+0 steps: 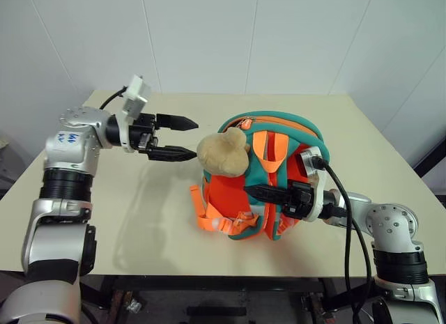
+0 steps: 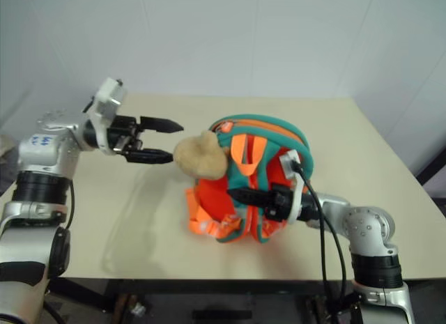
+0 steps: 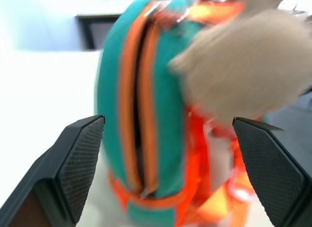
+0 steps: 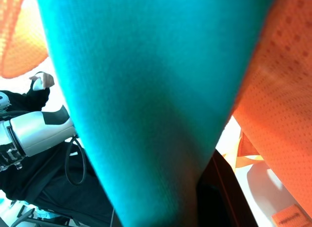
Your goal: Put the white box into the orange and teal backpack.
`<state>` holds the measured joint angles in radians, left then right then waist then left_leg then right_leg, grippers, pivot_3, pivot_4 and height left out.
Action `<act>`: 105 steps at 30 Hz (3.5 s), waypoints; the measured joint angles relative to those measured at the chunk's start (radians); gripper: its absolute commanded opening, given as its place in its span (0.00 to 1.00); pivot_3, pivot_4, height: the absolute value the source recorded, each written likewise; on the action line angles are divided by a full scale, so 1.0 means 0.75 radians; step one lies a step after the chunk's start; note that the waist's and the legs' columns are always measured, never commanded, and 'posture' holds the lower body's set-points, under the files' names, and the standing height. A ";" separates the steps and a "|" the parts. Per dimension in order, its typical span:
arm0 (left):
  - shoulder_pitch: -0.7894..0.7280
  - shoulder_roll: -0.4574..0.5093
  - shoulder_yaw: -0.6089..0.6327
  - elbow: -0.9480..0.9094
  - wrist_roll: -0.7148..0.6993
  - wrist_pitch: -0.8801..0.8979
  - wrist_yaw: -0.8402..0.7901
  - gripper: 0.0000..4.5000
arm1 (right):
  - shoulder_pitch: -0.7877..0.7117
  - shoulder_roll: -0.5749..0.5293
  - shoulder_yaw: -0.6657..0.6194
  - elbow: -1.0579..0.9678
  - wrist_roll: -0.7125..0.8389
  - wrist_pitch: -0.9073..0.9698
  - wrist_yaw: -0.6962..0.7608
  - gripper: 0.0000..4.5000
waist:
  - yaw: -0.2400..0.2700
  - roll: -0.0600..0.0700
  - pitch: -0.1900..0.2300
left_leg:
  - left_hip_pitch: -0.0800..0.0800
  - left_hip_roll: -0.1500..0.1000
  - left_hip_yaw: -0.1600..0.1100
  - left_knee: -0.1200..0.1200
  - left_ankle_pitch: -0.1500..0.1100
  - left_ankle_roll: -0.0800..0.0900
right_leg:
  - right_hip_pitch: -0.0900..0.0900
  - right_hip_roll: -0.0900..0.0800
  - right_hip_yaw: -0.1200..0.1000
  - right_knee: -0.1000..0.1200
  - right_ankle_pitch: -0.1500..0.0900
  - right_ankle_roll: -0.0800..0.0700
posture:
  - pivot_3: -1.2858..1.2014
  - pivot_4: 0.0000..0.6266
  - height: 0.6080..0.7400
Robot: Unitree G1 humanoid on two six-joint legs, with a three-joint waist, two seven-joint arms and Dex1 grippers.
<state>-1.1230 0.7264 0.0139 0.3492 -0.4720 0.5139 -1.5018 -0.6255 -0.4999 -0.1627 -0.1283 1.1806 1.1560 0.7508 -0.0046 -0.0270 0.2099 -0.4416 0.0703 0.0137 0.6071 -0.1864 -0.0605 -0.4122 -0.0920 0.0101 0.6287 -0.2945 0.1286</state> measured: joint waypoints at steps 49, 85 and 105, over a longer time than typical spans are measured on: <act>-0.004 0.079 0.008 0.296 0.079 -0.150 0.028 0.34 | 0.001 0.044 0.000 0.017 -0.023 -0.013 -0.015 0.01 | -0.008 0.000 0.000 | 0.000 0.000 0.000 0.004 -0.001 0.001 | 0.001 0.001 0.002 0.000 0.001 0.000 | 0.52 0.24 1.00; 0.506 0.076 0.110 0.058 0.148 -0.172 0.151 1.00 | 0.083 -0.224 -0.005 -0.195 -0.130 -0.197 0.079 0.99 | 0.001 0.001 -0.001 | 0.001 0.000 0.002 0.004 -0.003 0.002 | 0.002 -0.001 0.002 -0.003 0.001 -0.002 | 0.52 0.24 1.00; 1.035 0.054 0.387 -0.548 -0.111 -0.192 0.344 1.00 | 0.396 -0.528 -0.116 0.244 -0.797 -1.196 0.732 0.99 | -0.004 0.000 -0.001 | 0.006 0.000 0.009 0.006 -0.006 0.003 | 0.003 -0.001 0.008 -0.003 0.001 0.000 | 0.52 0.24 1.00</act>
<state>-0.3467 0.7668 0.3043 -0.0618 -0.5555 0.3702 -1.2441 -0.3287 -0.8957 -0.2498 0.0547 0.5825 0.2588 1.2997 -0.0074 -0.0266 0.2094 -0.4373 0.0704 0.0206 0.6119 -0.1908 -0.0585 -0.4097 -0.0928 0.0161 0.6264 -0.2935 0.1286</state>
